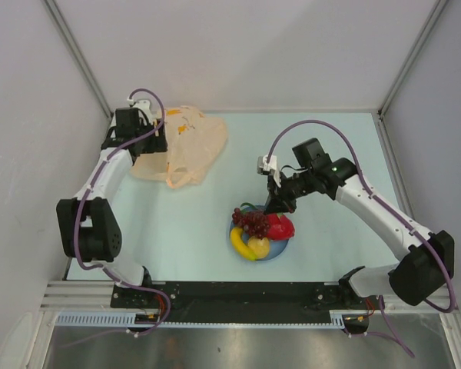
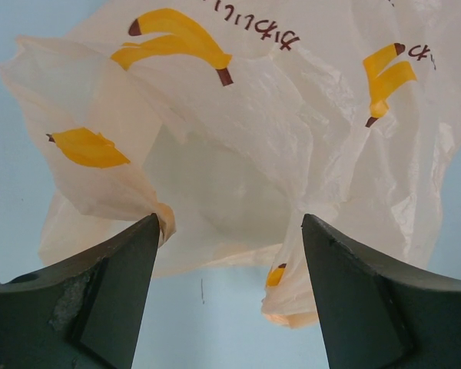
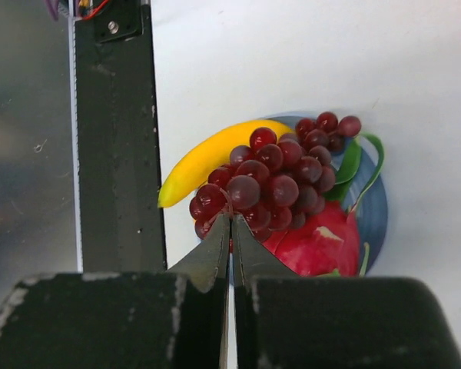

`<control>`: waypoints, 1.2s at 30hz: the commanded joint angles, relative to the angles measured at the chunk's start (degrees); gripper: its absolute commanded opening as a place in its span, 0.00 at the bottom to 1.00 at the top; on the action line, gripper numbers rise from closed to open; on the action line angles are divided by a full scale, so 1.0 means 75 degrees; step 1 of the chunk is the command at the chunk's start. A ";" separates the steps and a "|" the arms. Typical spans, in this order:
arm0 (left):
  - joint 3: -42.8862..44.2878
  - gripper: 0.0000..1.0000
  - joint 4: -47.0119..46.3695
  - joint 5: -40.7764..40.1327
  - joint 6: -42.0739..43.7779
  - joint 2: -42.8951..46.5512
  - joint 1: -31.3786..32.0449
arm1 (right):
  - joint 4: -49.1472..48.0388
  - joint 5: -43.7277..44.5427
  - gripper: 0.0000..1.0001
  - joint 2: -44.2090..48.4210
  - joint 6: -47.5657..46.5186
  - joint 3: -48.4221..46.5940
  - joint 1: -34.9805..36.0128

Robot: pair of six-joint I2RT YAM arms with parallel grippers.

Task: Take the fake fruits out of the plastic bag
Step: Place the fake fruit on the plate.

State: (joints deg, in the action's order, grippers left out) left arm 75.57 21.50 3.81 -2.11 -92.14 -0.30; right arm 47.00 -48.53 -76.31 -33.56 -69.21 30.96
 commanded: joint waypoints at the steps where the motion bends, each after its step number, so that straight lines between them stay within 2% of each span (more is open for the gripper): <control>1: 0.0330 0.80 -0.0182 0.0159 0.0000 -0.0113 0.0297 | 0.0506 -0.0337 0.00 -0.0102 -0.0166 -0.0018 -0.0050; 12: 0.0365 0.80 -0.0159 0.0183 0.0000 -0.0195 0.0508 | 0.1010 -0.0068 0.01 0.0167 -0.0716 0.0638 -0.0144; 19: 0.0272 0.81 -0.0194 0.0159 0.0059 -0.0125 0.0555 | 0.1068 0.0061 0.11 0.0074 -0.0880 0.0837 -0.0202; 27: 0.0318 0.81 -0.0183 0.0171 0.0094 -0.0148 0.0613 | 0.1572 0.0166 0.11 -0.0208 -0.1314 0.0837 -0.0296; 29: 0.0400 0.81 -0.0171 0.0206 0.0094 -0.0137 0.0625 | 0.1608 0.0271 0.14 -0.0185 -0.1349 0.0837 -0.0319; 33: 0.0541 0.81 -0.0159 0.0358 0.0082 -0.0043 0.0672 | 0.1457 0.0436 0.16 0.0108 -0.1233 0.0826 -0.0809; 36: 0.0623 0.82 -0.0182 0.0522 0.0129 0.0074 0.0719 | 0.0920 0.0378 0.20 0.0214 -0.0601 0.0791 -0.1267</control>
State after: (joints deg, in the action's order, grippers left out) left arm 76.93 21.52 5.21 -1.96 -93.78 4.21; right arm 57.67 -45.89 -77.14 -41.74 -62.89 25.39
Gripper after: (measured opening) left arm 0.813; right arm 0.192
